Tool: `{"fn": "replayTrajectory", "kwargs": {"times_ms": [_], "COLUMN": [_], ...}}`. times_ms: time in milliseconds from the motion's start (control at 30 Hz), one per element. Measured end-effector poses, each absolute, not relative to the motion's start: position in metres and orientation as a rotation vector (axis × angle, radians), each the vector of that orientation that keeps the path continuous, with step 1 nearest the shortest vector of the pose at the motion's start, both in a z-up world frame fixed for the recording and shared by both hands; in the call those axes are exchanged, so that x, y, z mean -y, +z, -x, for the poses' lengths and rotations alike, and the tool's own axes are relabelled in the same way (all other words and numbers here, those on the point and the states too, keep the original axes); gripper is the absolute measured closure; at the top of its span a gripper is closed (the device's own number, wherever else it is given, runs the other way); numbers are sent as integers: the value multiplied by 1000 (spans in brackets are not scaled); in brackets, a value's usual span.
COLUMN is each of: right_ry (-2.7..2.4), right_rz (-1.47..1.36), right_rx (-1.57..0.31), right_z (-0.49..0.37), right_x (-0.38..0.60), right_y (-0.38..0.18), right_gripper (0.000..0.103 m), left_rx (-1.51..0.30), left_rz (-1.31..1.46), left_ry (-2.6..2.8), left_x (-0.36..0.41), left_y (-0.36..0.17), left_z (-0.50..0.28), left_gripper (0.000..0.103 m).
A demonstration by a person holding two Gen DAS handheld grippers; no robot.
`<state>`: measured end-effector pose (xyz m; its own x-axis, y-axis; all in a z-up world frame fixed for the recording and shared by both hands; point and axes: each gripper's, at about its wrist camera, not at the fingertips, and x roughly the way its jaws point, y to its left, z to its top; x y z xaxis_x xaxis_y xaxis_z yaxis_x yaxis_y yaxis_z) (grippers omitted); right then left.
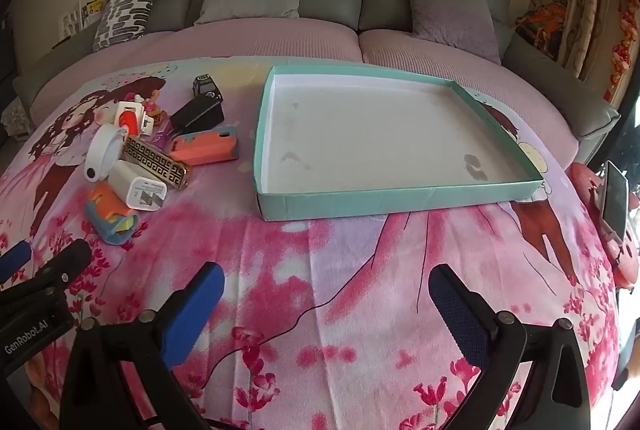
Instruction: Organize rigid objects
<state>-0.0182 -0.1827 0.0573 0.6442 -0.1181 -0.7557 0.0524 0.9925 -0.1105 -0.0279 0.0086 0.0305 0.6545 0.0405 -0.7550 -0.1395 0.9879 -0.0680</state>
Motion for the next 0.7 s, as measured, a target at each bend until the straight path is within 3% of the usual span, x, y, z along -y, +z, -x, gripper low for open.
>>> {"fn": "replayTrajectory", "kwargs": {"times_ms": [700], "right_ry": [-102], "right_rz": [86], "right_rx": [-880], "right_z": [19], "right_x": [182], "right_y": [57], "right_gripper": [0], "left_rx": [-860], "left_rz": [119], "left_ry": [88], "left_x": [-6], "left_y": [27], "left_z": [29], "left_gripper": [0]}}
